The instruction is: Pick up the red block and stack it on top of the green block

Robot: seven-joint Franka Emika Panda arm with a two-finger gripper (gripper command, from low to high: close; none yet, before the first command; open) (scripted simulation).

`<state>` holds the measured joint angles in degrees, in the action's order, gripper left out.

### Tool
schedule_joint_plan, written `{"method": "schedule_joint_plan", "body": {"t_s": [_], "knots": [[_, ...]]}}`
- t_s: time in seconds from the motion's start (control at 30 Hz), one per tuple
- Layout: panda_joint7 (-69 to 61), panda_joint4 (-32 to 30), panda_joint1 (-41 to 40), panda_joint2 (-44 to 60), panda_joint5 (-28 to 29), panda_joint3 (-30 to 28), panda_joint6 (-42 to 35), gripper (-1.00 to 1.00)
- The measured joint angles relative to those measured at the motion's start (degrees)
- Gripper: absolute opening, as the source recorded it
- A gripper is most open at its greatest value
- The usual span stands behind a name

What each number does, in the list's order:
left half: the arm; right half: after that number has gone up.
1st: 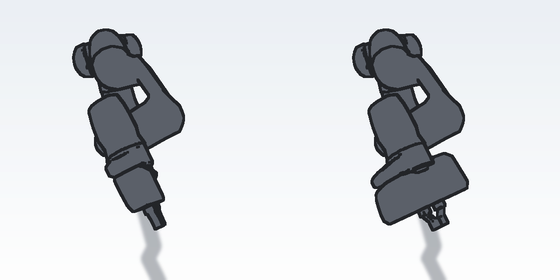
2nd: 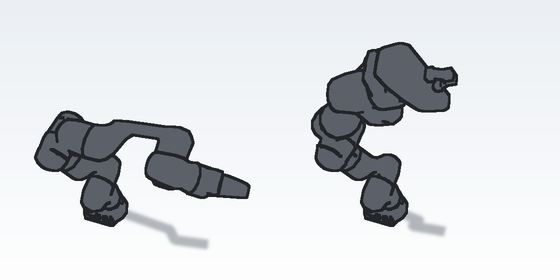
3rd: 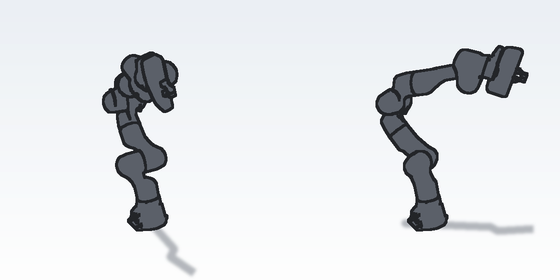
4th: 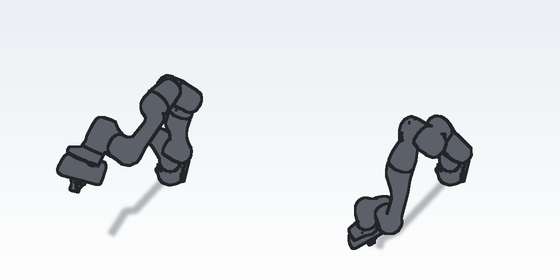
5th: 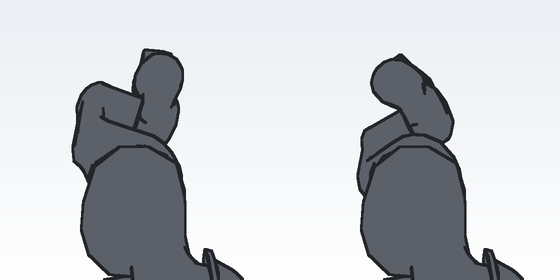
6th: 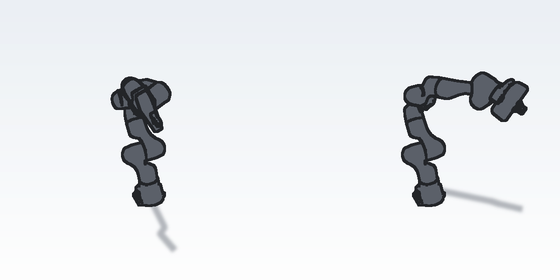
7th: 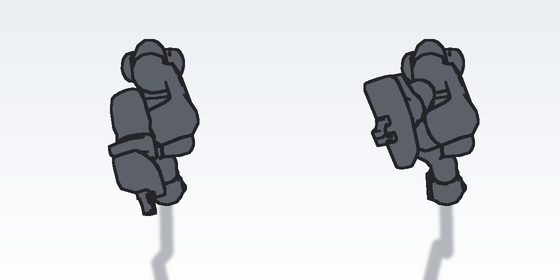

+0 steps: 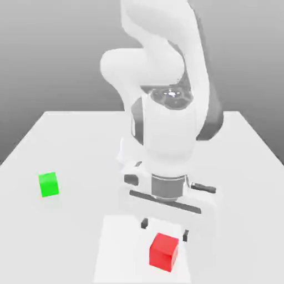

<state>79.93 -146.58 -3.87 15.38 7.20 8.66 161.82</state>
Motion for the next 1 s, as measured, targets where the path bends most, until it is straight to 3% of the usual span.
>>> {"method": "schedule_joint_plan", "body": {"t_s": [0.03, 0.07, 0.3, 0.5, 0.8, 1.0], "knots": [[0.68, 0.3, 0.72, 2.09, 0.87, -0.9, 1.72, 0.0], [1.18, 0.53, 1.24, 3.62, 1.54, -1.56, 2.99, -1.0], [1.27, 0.54, 1.33, 3.72, 1.62, -1.63, 3.15, -1.0], [-2.98, -1.54, -1.01, -6.84, -2.88, 0.23, -5.28, -1.0], [-14.45, -9.54, -20.0, -17.01, 3.28, -10.38, -7.42, -1.0], [-24.51, -15.09, -28.15, -23.8, 4.61, -18.18, -8.3, -1.0]]}}
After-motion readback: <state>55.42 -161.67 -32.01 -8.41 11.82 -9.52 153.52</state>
